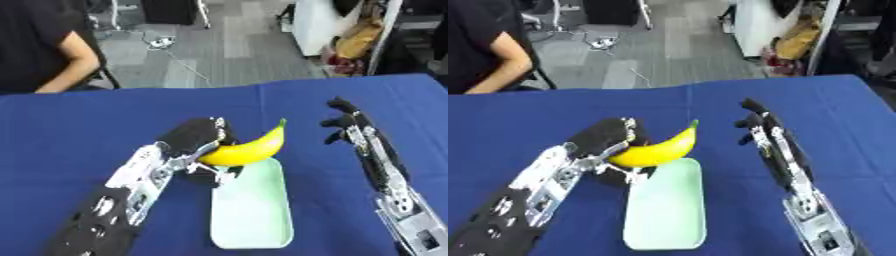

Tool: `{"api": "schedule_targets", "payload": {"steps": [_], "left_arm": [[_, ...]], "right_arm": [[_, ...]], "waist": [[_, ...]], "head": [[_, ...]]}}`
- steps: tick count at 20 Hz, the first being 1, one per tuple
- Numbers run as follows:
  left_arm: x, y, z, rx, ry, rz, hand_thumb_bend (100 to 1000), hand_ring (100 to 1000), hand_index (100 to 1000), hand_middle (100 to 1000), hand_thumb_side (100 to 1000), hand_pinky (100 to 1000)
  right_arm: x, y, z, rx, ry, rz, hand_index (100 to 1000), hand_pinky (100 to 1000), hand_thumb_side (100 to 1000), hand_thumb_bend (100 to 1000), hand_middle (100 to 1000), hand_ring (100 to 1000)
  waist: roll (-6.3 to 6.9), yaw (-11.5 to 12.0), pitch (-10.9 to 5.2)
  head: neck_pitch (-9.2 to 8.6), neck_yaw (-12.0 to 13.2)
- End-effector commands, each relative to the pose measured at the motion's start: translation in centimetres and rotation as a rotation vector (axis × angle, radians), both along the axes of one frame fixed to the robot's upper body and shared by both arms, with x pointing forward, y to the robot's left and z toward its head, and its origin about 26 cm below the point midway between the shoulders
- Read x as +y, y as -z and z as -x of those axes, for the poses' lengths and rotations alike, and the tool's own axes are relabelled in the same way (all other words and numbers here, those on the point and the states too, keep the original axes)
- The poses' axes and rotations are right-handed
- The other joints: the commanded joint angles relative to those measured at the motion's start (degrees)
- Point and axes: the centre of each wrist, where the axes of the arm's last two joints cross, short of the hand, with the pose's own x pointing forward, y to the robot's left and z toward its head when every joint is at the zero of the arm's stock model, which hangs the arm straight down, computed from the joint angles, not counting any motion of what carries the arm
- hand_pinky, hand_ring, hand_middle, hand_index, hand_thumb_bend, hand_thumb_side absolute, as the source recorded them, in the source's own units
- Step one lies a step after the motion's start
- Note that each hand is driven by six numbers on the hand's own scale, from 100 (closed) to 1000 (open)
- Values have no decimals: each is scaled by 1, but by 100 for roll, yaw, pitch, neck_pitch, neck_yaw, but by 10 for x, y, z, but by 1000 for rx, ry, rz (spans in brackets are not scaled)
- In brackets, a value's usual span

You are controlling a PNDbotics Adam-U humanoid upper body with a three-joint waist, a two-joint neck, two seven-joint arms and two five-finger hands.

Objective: Pick up objects on the table and place them in the box.

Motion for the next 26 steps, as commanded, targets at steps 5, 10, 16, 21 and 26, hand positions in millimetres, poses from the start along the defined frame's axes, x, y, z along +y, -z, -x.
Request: {"api": "schedule_targets", "payload": {"steps": [5,10,16,21,26], "left_arm": [[-2,1,-1,-17,9,-39,100,100,100,100,258,100],[-2,13,-3,3,5,-66,100,100,102,100,255,100],[-4,33,-5,34,12,-131,100,100,105,100,249,100],[-6,43,-6,45,16,-155,100,100,106,100,248,100],[-6,44,-6,42,32,-146,100,100,216,100,391,100]], "right_arm": [[4,-17,-1,-46,-12,2,978,550,974,100,902,739],[5,-17,-1,-48,-15,1,978,551,974,100,902,739],[7,-19,-2,-52,-21,1,979,551,974,100,902,739],[7,-20,-2,-52,-21,2,978,551,974,100,902,739],[7,-19,-2,-51,-22,2,979,551,974,100,902,739]], "waist": [[-46,-17,-60],[-64,-25,-43],[-81,-49,-5],[-89,-48,3],[-81,-40,-11]], "head": [[-117,44],[-137,49],[-165,74],[-168,69],[-167,55]]}}
